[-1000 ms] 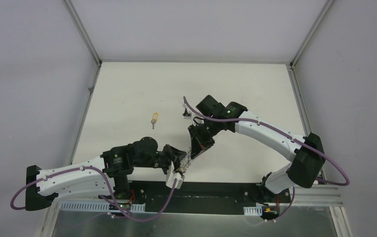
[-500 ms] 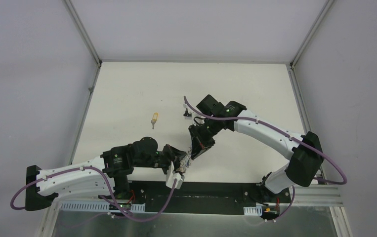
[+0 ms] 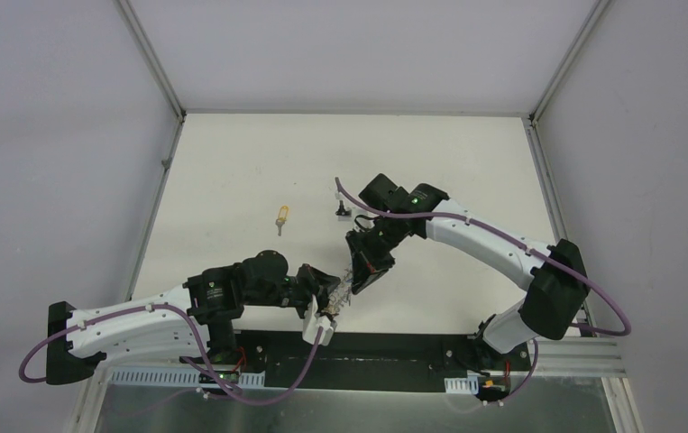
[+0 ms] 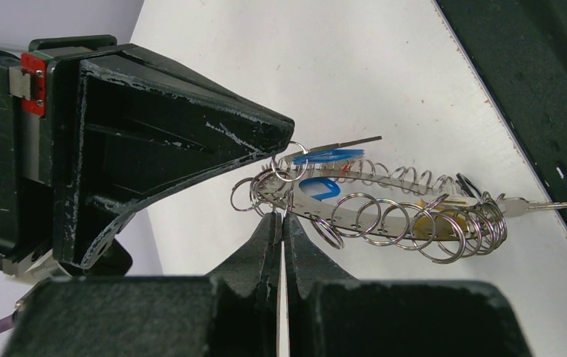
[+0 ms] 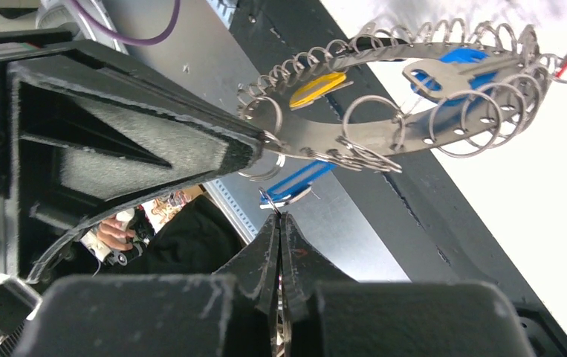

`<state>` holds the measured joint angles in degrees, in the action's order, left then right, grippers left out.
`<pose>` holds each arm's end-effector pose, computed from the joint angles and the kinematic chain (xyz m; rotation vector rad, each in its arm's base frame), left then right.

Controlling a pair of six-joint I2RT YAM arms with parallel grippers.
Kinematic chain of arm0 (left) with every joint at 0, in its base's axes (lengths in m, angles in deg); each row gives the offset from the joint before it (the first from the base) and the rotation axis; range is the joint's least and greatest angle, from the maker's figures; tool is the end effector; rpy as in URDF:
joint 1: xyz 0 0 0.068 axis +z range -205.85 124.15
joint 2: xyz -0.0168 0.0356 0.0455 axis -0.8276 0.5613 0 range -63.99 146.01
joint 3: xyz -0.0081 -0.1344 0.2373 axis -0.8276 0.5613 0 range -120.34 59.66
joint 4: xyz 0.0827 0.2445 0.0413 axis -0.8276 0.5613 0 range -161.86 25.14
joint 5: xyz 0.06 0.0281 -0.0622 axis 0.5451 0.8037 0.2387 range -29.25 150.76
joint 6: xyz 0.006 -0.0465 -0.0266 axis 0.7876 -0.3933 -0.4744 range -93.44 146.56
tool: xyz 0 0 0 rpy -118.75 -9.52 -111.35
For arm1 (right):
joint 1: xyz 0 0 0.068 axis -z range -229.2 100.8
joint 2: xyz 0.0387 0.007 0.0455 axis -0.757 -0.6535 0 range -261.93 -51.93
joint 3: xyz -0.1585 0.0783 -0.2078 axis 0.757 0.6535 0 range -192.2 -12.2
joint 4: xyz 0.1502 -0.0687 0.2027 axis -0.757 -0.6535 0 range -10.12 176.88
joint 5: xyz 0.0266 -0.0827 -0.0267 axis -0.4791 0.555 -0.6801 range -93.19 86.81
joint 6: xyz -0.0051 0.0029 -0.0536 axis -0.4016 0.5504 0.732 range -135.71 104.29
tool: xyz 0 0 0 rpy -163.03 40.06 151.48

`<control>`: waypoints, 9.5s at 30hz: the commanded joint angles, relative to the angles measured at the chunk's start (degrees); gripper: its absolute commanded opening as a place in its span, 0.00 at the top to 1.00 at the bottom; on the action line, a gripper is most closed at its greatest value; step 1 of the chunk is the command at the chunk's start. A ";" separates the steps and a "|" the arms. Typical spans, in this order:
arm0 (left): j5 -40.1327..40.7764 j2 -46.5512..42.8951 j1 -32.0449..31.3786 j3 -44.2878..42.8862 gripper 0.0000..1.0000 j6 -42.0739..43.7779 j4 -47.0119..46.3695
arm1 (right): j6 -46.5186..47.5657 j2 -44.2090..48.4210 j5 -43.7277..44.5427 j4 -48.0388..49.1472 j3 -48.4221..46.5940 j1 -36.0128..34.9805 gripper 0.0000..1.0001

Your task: Put the keys on the keyring

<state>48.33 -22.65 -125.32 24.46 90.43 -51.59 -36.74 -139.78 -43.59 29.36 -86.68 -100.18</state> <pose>0.0523 -0.1611 0.2729 1.9154 0.6772 -0.2818 0.1681 0.2441 0.2834 0.8839 -2.6389 -1.1015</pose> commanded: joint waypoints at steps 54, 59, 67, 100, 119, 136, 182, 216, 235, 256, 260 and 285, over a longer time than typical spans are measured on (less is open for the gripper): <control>-1.05 -0.47 -1.21 -2.48 1.00 -6.58 -3.95 | 5.54 3.13 5.61 0.08 -2.15 -0.44 0.86; 0.28 1.10 -1.20 -5.20 1.00 -24.59 -5.69 | 6.05 14.62 14.84 7.80 0.58 -0.12 0.71; 3.39 4.49 -1.21 -5.95 1.00 -50.20 -16.43 | 10.69 29.98 20.84 20.98 11.16 0.53 0.53; -0.72 2.43 -1.18 2.00 1.00 -54.24 -44.35 | 22.50 55.08 1.22 58.09 38.93 0.53 0.67; -2.38 2.13 -1.18 1.67 1.00 -54.65 -43.62 | 22.19 51.27 -1.45 61.12 37.55 0.53 0.85; -2.34 2.22 -1.20 1.63 1.00 -54.74 -41.99 | 22.42 51.53 -2.49 59.89 36.06 0.53 0.88; -6.82 16.17 -1.13 -16.53 0.65 -44.10 -10.59 | 32.37 27.93 7.29 3.05 6.44 0.09 1.00; -7.82 18.86 -1.25 -14.13 1.00 -45.06 -13.53 | 31.52 31.86 6.02 10.40 10.42 0.09 1.00; -7.42 18.06 -1.16 -13.84 0.82 -43.76 -13.97 | 32.11 32.08 3.67 10.99 10.84 0.01 1.00; -8.49 16.56 -1.24 -13.30 0.77 -44.12 -17.20 | 32.29 32.41 3.97 11.89 11.75 0.03 1.00; -9.10 16.96 -1.21 -13.80 0.81 -43.24 -17.20 | 32.25 32.43 3.51 11.73 11.80 0.01 1.00; -5.10 12.71 -1.17 -4.47 1.00 -51.33 -35.41 | 26.35 43.55 13.81 21.95 18.91 0.07 0.26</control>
<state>42.73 -7.17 -126.05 17.09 42.17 -72.13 -8.50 -102.14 -33.61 43.11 -69.89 -100.07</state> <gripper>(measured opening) 0.009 0.670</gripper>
